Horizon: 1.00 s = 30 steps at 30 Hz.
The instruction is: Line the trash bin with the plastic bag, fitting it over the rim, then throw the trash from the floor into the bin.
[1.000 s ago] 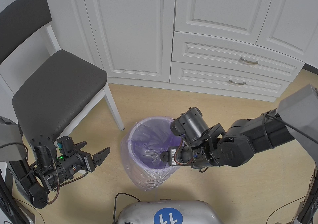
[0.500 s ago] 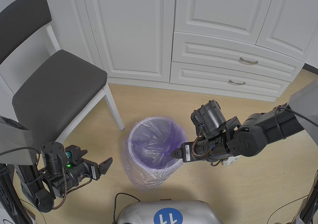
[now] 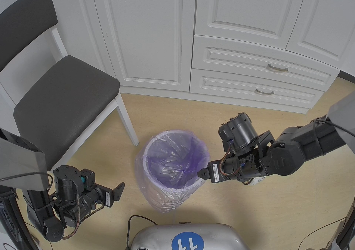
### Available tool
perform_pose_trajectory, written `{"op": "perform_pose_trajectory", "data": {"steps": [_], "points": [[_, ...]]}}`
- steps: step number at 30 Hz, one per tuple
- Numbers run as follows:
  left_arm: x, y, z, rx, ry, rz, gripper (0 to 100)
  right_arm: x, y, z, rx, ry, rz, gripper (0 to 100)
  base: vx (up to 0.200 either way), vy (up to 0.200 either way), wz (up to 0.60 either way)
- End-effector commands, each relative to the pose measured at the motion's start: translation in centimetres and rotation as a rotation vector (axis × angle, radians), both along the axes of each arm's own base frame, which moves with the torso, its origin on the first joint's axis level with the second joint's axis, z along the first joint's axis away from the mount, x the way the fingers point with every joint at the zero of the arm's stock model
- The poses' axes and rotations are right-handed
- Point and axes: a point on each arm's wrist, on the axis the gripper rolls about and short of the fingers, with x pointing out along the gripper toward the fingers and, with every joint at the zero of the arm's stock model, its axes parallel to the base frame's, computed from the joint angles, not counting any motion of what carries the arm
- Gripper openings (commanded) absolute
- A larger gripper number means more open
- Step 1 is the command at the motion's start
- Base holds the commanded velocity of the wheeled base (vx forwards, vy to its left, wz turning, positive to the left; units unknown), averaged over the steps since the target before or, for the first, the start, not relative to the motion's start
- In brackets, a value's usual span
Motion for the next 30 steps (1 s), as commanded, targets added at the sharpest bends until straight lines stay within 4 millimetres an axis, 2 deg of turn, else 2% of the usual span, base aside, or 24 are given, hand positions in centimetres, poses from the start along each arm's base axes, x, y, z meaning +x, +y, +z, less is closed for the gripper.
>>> {"op": "perform_pose_trajectory", "data": {"steps": [1, 4, 7, 10, 14, 20, 22, 30], "points": [[-0.9, 0.1, 0.9, -0.007, -0.023, -0.005, 100, -1.6, -1.4, 2.4, -0.031, -0.080, -0.001, 100, 0.000, 0.000, 0.00], [-2.0, 0.4, 2.1, -0.021, -0.054, -0.009, 100, -3.0, -3.0, 3.6, -0.090, -0.134, -0.001, 100, 0.000, 0.000, 0.00], [-2.5, 0.3, 3.3, -0.077, -0.106, 0.034, 100, -3.3, -4.9, 3.5, -0.183, -0.164, 0.002, 100, 0.000, 0.000, 0.00], [-2.6, 0.4, 3.9, -0.090, -0.136, 0.077, 100, -2.9, -5.7, 3.0, -0.215, -0.187, 0.008, 100, 0.000, 0.000, 0.00], [-2.5, 0.5, 4.0, -0.098, -0.144, 0.100, 100, -0.4, -6.7, 0.4, -0.237, -0.238, -0.032, 100, 0.000, 0.000, 0.00], [-2.4, 1.0, 4.1, -0.099, -0.153, 0.128, 100, 3.5, -9.2, -2.2, -0.270, -0.223, -0.109, 100, 0.000, 0.000, 0.00], [-2.3, 1.1, 4.1, -0.097, -0.153, 0.134, 100, 5.9, -10.5, -4.1, -0.265, -0.186, -0.137, 100, 0.000, 0.000, 0.00], [-2.2, 1.6, 4.1, -0.083, -0.162, 0.211, 100, 10.8, -13.4, -9.6, -0.280, -0.101, -0.214, 100, 0.000, 0.000, 0.00]]}}
